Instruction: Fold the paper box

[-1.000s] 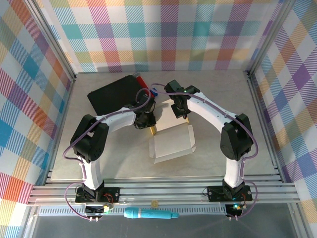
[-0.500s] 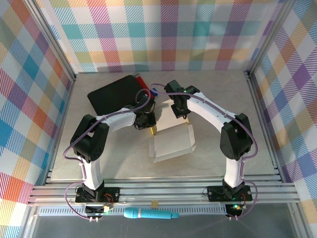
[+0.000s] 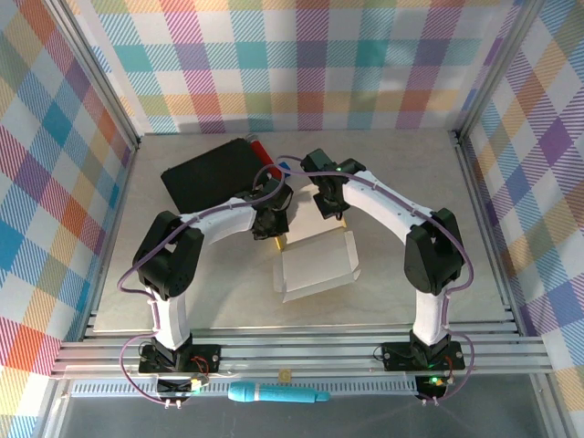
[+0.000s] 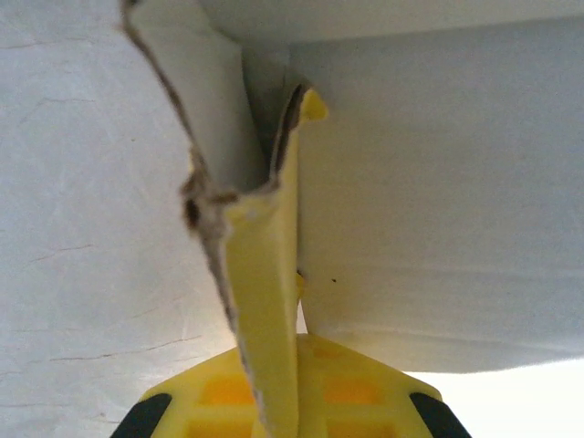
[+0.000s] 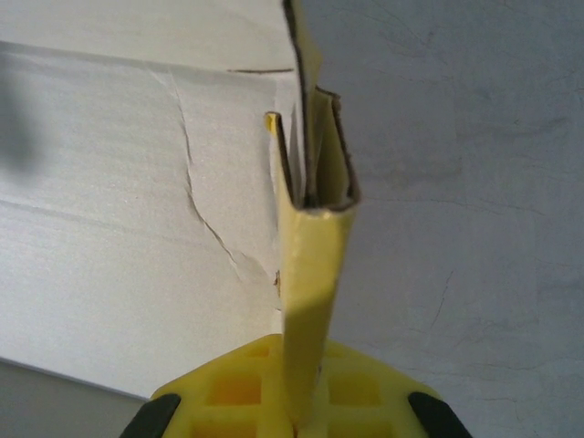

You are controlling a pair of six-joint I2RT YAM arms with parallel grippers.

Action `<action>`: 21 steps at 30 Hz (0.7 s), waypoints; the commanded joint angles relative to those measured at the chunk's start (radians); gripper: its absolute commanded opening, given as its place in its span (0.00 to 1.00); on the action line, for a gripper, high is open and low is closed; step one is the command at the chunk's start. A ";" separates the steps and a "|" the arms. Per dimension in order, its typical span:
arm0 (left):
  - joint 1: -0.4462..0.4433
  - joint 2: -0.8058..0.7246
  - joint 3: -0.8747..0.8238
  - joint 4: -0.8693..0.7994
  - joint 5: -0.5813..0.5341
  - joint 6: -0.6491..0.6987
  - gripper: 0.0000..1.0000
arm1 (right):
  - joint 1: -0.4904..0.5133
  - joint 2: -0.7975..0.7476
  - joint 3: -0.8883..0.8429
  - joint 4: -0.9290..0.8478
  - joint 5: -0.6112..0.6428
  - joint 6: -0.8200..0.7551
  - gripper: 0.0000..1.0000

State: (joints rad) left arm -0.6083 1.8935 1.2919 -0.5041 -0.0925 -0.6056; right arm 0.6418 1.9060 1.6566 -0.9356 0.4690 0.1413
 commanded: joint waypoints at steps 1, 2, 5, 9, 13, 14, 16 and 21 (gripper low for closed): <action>-0.016 0.024 0.031 -0.114 -0.057 0.033 0.00 | 0.004 0.006 0.003 0.035 -0.005 -0.007 0.00; -0.022 0.022 0.044 -0.122 -0.064 0.038 0.00 | 0.004 0.003 -0.001 0.041 -0.011 -0.009 0.00; -0.041 0.021 0.103 -0.178 -0.105 0.043 0.00 | -0.010 0.000 -0.003 0.037 -0.059 -0.013 0.00; -0.053 0.033 0.174 -0.279 -0.158 0.029 0.00 | -0.041 0.003 -0.006 0.025 -0.157 -0.026 0.01; -0.056 0.026 0.172 -0.290 -0.163 0.017 0.00 | -0.082 -0.004 -0.033 0.034 -0.281 -0.001 0.11; -0.056 0.024 0.172 -0.290 -0.162 0.015 0.00 | -0.088 -0.004 -0.037 0.035 -0.295 0.002 0.12; -0.056 0.023 0.170 -0.290 -0.160 0.012 0.00 | -0.091 -0.002 -0.044 0.035 -0.308 0.004 0.13; -0.057 0.021 0.178 -0.290 -0.157 0.012 0.00 | -0.091 0.019 -0.052 0.037 -0.333 0.014 0.19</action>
State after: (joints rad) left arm -0.6540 1.9095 1.4502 -0.7612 -0.2382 -0.5991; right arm 0.5461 1.9072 1.6154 -0.9134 0.1951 0.1448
